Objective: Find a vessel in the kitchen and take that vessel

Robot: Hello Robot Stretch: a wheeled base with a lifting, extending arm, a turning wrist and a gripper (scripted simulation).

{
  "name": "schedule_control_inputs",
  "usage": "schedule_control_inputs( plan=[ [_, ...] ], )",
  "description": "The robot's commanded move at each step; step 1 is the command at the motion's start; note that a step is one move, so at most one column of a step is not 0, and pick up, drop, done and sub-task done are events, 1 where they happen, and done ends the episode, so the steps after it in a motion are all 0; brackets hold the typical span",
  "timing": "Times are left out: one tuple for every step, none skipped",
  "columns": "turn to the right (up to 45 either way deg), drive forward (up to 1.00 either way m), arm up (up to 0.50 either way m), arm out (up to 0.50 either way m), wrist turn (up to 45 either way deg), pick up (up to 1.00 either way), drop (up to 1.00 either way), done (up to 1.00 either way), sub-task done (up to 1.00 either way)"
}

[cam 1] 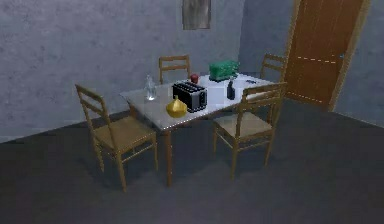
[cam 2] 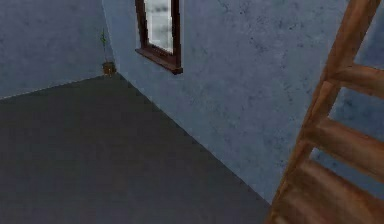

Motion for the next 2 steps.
schedule_control_inputs(
  plan=[
    [0.0, 0.75, 0.00, 0.00, 0.0, 0.00, 0.00, 0.00, 0.00],
    [-45.0, 0.00, 0.00, 0.00, 0.0, 0.00, 0.00, 0.00, 0.00]
  ],
)
